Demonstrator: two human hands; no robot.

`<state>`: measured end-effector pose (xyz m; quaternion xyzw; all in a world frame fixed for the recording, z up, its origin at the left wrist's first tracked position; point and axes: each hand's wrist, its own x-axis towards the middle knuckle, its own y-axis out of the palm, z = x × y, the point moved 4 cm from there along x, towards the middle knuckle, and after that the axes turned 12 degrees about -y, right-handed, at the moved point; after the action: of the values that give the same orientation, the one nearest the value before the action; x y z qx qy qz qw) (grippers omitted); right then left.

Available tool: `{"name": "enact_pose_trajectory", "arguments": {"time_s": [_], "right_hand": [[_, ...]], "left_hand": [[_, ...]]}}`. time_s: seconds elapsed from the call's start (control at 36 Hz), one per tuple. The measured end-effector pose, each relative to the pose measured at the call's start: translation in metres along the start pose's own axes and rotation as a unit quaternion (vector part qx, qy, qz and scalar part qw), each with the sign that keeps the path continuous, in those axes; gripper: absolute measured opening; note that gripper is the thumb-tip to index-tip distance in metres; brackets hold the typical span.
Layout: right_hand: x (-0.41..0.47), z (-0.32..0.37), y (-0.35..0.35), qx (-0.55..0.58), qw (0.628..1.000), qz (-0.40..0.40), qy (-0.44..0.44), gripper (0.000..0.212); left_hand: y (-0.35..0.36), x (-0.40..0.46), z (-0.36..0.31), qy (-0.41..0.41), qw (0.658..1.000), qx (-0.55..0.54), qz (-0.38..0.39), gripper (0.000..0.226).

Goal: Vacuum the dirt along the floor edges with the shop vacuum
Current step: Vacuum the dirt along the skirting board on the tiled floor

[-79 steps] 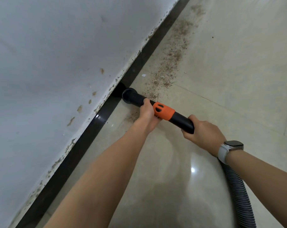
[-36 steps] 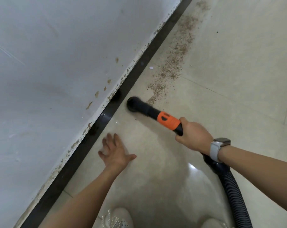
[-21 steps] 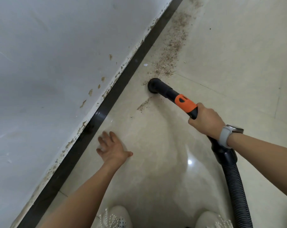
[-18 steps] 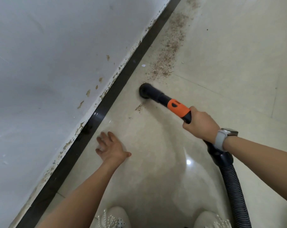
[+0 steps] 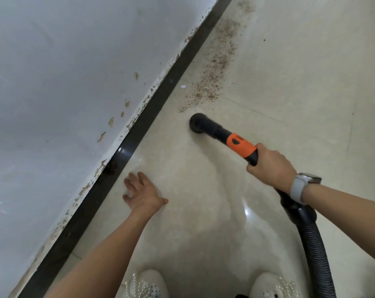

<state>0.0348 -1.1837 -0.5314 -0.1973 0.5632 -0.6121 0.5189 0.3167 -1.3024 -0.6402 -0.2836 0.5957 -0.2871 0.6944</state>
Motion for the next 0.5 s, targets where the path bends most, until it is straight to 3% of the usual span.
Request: {"name": "enact_pose_trajectory", "arguments": {"time_s": [0.14, 0.31, 0.39, 0.5], "right_hand": [[-0.005, 0.014, 0.001, 0.049, 0.998, 0.003, -0.028, 0.025], [-0.029, 0.055, 0.029, -0.011, 0.983, 0.108, -0.151, 0.027], [-0.032, 0.035, 0.029, -0.029, 0.984, 0.121, -0.129, 0.028], [-0.027, -0.014, 0.009, 0.014, 0.996, 0.084, -0.033, 0.025]], "left_hand": [[0.0, 0.001, -0.002, -0.007, 1.0, -0.002, -0.003, 0.122], [0.001, -0.001, -0.001, -0.009, 1.0, -0.005, -0.001, 0.119], [0.001, -0.001, -0.002, -0.006, 1.0, -0.009, -0.003, 0.119], [0.0, -0.002, -0.001, -0.005, 1.0, -0.009, -0.008, 0.119]]}}
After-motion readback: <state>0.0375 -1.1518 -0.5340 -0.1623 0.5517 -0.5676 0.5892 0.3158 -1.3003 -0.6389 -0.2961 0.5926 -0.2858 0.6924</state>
